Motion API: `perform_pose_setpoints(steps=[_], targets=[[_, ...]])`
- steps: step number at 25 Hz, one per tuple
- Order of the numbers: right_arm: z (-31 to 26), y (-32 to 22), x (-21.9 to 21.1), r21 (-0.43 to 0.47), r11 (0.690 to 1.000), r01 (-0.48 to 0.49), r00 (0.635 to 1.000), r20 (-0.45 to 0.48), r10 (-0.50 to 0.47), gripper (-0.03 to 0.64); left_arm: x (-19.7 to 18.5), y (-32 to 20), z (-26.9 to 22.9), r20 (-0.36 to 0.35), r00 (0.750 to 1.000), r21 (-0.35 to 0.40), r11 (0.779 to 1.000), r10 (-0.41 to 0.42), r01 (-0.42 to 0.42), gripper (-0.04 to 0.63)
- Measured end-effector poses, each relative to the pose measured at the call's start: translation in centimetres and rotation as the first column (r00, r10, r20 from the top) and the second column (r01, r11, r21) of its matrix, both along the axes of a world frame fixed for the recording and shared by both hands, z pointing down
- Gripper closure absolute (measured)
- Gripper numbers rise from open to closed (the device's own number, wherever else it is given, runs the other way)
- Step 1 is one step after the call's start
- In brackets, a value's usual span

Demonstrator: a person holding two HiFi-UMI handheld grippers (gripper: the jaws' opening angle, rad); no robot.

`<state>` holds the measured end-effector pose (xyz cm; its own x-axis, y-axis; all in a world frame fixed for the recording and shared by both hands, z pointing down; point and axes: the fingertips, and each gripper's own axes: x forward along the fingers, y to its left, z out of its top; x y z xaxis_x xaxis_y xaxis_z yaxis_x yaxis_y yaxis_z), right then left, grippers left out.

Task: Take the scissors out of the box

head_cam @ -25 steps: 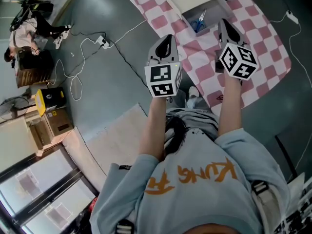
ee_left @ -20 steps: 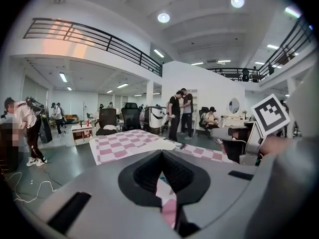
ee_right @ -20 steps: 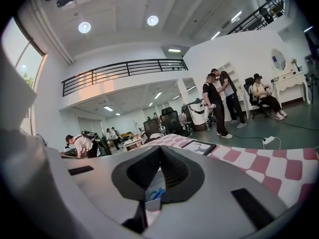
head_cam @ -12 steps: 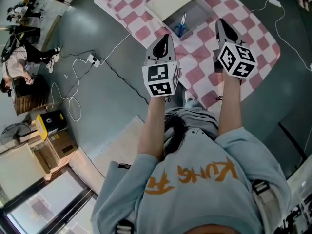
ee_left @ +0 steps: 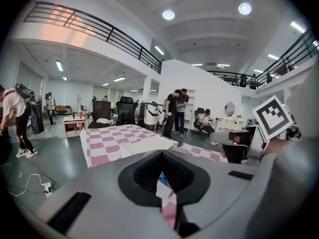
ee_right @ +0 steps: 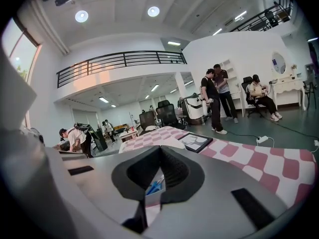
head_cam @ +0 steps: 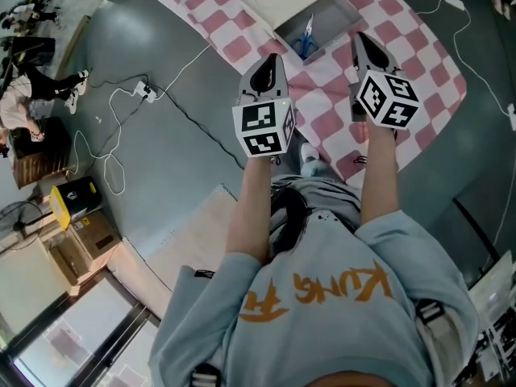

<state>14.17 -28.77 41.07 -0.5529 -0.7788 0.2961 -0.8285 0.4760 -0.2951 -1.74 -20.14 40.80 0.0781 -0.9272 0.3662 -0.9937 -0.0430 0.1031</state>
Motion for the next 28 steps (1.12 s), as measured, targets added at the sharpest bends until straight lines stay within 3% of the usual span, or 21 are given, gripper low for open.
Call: perform_pose_setpoints(steps=[13,24,28], targets=[[5.0,-2.4,-5.5,-0.148,0.989,0.005,0.993,-0.118,-0.023,0.618,-4.8,-3.7,3.8,-0.077,0.997,-0.072,0.997,0.002,-0.008,0.578],[9.3,-4.4,-10.1,-0.297,0.954,0.035,0.971,-0.217,-0.103,0.607,-8.9,-7.8,6.3,-0.125,0.992,-0.104,0.994,0.007,-0.021,0.578],[11.2,-4.4,-11.3,-0.399,0.915,0.061,0.952,-0.252,-0.173,0.595,-10.2,-9.2,7.3,-0.155,0.988,-0.114,0.993,0.0,-0.018,0.578]])
